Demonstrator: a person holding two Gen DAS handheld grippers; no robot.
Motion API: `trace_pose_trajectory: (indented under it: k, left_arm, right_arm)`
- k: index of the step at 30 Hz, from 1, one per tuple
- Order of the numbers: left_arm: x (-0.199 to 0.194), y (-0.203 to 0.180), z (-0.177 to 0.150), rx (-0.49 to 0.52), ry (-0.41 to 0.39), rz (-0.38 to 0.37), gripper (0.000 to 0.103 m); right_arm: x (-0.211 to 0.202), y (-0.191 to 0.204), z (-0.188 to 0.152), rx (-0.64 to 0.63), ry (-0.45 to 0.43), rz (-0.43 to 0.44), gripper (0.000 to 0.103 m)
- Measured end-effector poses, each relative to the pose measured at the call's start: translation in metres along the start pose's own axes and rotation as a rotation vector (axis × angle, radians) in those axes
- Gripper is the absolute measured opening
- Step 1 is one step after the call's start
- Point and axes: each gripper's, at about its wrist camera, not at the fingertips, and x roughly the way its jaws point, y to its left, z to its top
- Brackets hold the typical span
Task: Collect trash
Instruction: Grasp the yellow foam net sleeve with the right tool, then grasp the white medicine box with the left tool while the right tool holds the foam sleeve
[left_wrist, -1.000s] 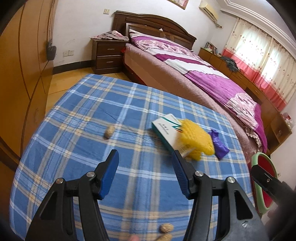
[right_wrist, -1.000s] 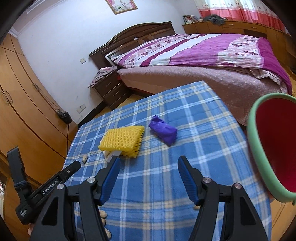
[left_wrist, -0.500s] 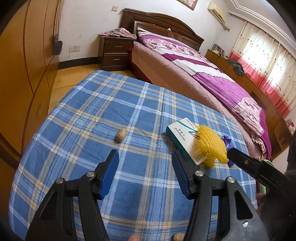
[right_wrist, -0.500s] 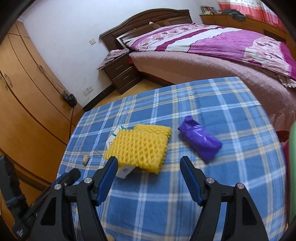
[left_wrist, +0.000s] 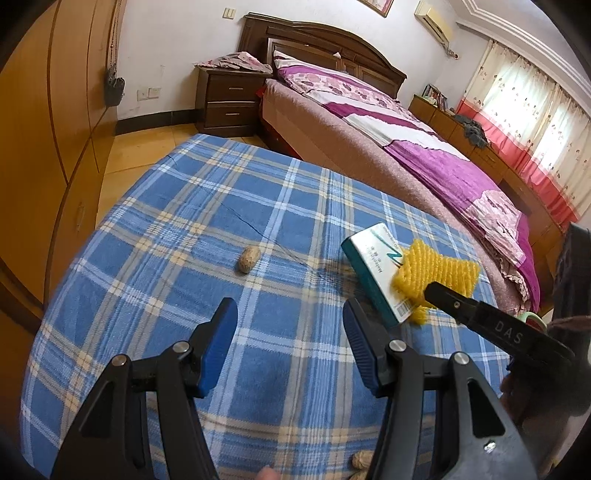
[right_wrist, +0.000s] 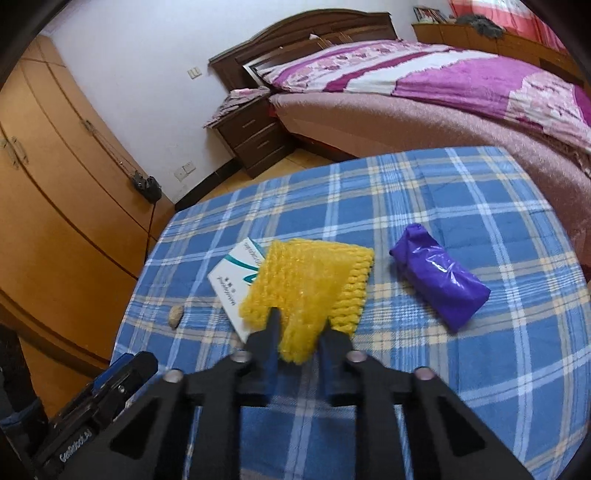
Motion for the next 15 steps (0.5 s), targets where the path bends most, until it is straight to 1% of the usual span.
trace_pose_trajectory:
  k: [1,7,15]
  left_arm:
    - [-0.002,0.000,0.000,-0.001,-0.001,-0.001,0.059]
    - [-0.011,0.000,-0.001,-0.005,-0.007,-0.010,0.059]
    - [-0.012,-0.019,0.006,0.036,-0.005,-0.039,0.059]
  right_arm:
    - [-0.005,0.002,-0.003,-0.007,-0.010,0.002,0.014]
    - [-0.035,0.005,-0.016,-0.010,-0.066,0.016,0.013]
    - [-0.088,-0.011,-0.029,0.028,-0.158,-0.007,0.013]
